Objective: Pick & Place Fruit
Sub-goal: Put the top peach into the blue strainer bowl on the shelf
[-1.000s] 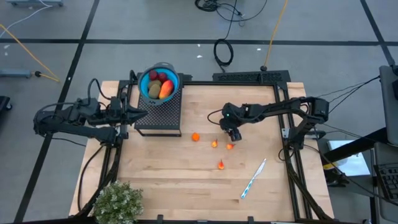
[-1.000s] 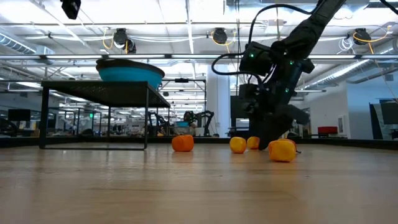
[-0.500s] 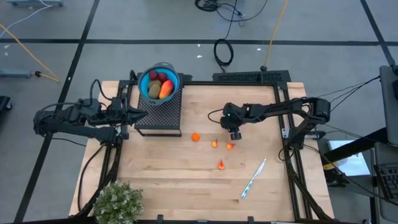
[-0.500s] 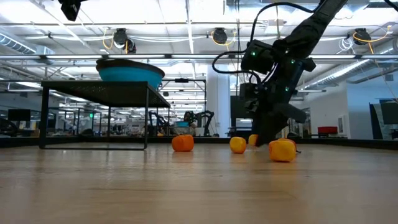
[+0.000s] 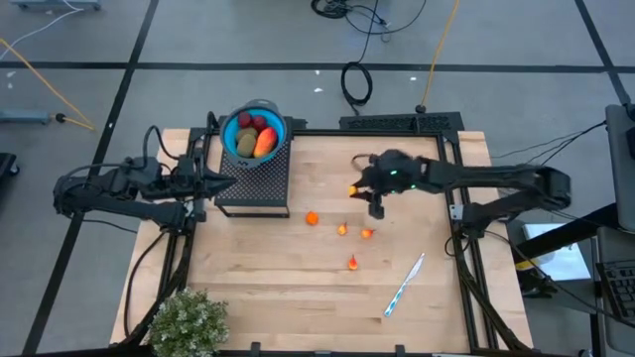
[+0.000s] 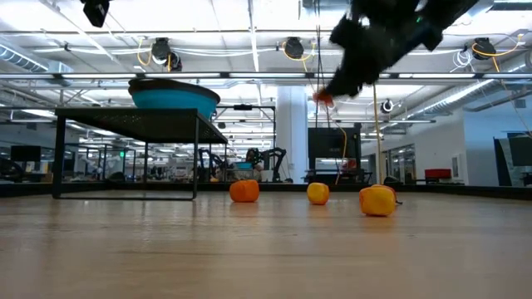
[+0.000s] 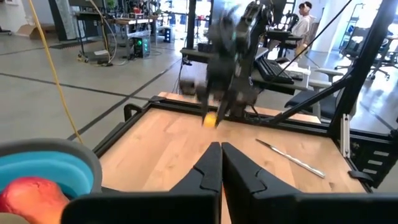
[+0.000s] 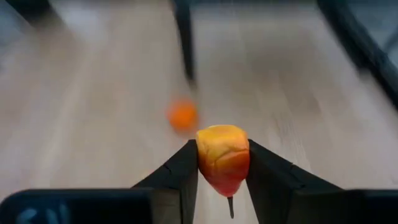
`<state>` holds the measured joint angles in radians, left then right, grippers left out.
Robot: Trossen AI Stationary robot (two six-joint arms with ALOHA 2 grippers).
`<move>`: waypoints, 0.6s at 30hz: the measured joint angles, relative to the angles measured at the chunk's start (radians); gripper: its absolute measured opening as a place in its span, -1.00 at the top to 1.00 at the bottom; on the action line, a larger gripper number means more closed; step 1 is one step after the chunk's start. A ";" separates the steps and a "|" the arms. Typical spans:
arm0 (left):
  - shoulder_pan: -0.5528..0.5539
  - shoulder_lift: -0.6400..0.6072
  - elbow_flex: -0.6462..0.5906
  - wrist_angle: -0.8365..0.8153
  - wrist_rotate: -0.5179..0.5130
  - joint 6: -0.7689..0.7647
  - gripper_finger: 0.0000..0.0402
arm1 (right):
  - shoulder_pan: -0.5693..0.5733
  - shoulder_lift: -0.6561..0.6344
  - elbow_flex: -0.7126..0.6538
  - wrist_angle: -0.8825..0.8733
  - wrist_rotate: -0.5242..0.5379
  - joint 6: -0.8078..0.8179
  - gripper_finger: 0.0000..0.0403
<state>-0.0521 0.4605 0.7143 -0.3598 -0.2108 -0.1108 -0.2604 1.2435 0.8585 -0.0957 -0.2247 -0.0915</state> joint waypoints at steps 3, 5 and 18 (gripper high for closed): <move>0.000 0.021 0.001 0.011 0.000 -0.004 0.99 | 0.000 -0.106 0.000 0.090 -0.125 0.032 0.48; 0.000 0.038 0.001 0.015 0.000 -0.008 0.98 | 0.000 -0.171 0.000 0.155 -0.200 0.032 0.48; 0.000 0.165 0.001 0.021 0.001 -0.204 0.78 | 0.001 -0.422 0.001 0.579 -0.579 -0.002 0.46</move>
<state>-0.0525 0.6251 0.7151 -0.3385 -0.2096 -0.3149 -0.2596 0.8220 0.8595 0.4836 -0.8042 -0.0933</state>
